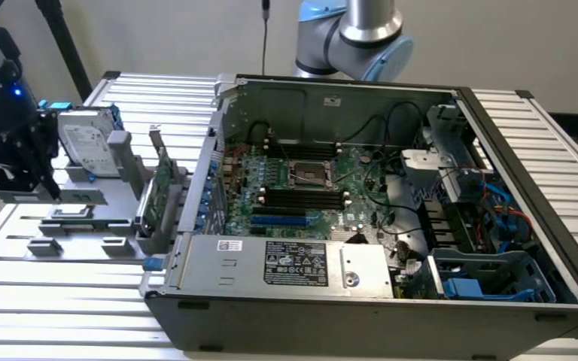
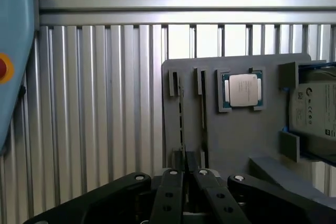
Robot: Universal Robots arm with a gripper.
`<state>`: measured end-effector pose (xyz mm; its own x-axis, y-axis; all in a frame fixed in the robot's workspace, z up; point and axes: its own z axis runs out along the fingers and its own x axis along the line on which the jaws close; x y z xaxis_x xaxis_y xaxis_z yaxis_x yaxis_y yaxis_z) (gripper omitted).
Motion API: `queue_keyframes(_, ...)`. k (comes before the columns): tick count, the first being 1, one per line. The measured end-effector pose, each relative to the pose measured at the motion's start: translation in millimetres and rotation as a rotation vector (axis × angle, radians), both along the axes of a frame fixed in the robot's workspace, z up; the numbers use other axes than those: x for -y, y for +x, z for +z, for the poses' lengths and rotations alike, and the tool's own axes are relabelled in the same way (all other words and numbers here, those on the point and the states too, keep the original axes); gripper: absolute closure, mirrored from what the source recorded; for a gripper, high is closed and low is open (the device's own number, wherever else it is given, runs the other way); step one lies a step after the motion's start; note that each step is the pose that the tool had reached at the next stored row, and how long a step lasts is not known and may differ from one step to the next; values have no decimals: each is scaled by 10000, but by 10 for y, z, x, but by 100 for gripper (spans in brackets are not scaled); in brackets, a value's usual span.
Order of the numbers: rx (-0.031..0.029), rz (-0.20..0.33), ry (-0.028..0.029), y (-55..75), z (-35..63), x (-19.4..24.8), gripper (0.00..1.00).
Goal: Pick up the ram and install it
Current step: 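Pick up the ram and move it above insertion slot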
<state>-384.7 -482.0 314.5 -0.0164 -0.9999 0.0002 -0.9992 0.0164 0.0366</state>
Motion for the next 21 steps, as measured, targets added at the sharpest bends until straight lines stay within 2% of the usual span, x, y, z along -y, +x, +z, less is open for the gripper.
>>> queue_keyframes(3, -7, 0, 3, 57, 123, 0, 86)
queue_keyframes(7, -28, 10, 22, 199, 307, 0, 86)
queue_keyframes(15, -87, 57, 113, 557, 667, 0, 86)
queue_keyframes(21, -115, 126, 175, 809, 827, 0, 86)
